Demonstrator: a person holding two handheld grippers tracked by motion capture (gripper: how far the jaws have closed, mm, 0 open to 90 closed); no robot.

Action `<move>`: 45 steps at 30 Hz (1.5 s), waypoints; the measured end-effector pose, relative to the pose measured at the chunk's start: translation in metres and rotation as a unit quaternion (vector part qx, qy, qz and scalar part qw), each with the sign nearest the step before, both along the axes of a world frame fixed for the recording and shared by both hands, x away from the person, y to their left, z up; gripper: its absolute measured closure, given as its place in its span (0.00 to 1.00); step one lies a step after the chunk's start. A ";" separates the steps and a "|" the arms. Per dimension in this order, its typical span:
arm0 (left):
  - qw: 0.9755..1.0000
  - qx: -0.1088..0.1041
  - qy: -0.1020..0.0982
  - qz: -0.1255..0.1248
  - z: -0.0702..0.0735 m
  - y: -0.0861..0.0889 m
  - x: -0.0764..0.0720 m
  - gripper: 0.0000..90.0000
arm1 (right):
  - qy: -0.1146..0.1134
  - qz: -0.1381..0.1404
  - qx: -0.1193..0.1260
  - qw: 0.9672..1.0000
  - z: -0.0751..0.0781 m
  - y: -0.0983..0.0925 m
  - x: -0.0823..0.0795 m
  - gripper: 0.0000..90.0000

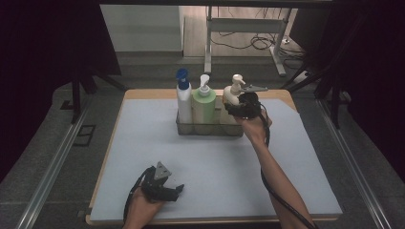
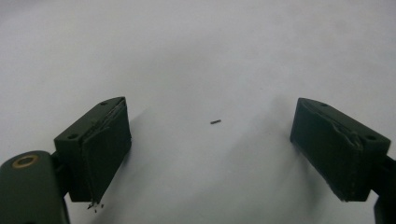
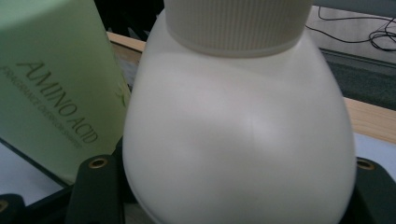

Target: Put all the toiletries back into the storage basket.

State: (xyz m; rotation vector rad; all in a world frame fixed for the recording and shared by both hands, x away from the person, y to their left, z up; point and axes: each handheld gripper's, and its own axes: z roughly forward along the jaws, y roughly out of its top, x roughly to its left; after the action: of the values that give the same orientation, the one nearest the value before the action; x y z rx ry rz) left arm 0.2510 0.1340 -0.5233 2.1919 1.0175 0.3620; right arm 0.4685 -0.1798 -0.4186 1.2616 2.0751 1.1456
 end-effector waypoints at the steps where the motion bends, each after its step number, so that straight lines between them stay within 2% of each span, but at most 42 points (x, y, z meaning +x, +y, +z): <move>1: 1.000 0.000 0.000 0.000 0.000 0.000 0.000 0.14 | 0.001 0.002 -0.001 1.000 0.000 -0.001 -0.001 0.39; 3: 1.000 0.000 0.000 0.000 0.000 0.000 0.000 0.14 | -0.002 0.004 -0.003 1.000 -0.001 -0.002 -0.003 0.39; 9: 1.000 0.000 0.000 0.000 0.000 0.000 0.000 0.14 | 0.015 0.010 0.002 1.000 -0.002 0.000 -0.002 0.36; 13: 1.000 0.000 0.000 0.000 0.000 0.000 0.000 0.14 | 0.015 0.016 0.001 1.000 -0.004 -0.005 -0.003 0.35; 25: 1.000 0.000 0.000 0.000 0.000 0.000 0.000 0.13 | 0.007 0.030 -0.015 0.999 0.001 -0.016 -0.020 0.38; 32: 1.000 -0.001 0.000 0.000 0.000 0.000 0.000 0.13 | 0.012 0.036 -0.012 0.999 0.004 -0.024 -0.031 0.41; 37: 1.000 0.000 0.000 0.000 0.000 0.000 0.000 0.14 | 0.019 0.045 -0.013 0.999 0.005 -0.034 -0.040 0.52; 41: 1.000 0.000 0.000 0.000 0.000 0.000 0.000 0.14 | 0.023 0.050 -0.004 0.998 0.007 -0.044 -0.045 0.62; 45: 1.000 0.000 0.000 0.000 0.000 0.000 0.000 0.13 | 0.024 0.045 -0.019 0.999 0.008 -0.052 -0.048 0.73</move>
State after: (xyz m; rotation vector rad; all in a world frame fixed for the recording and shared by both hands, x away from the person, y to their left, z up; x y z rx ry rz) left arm 0.2509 0.1338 -0.5233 2.1908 1.0184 0.3616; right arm 0.4208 -0.2315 -0.4106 1.2001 2.1987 1.1178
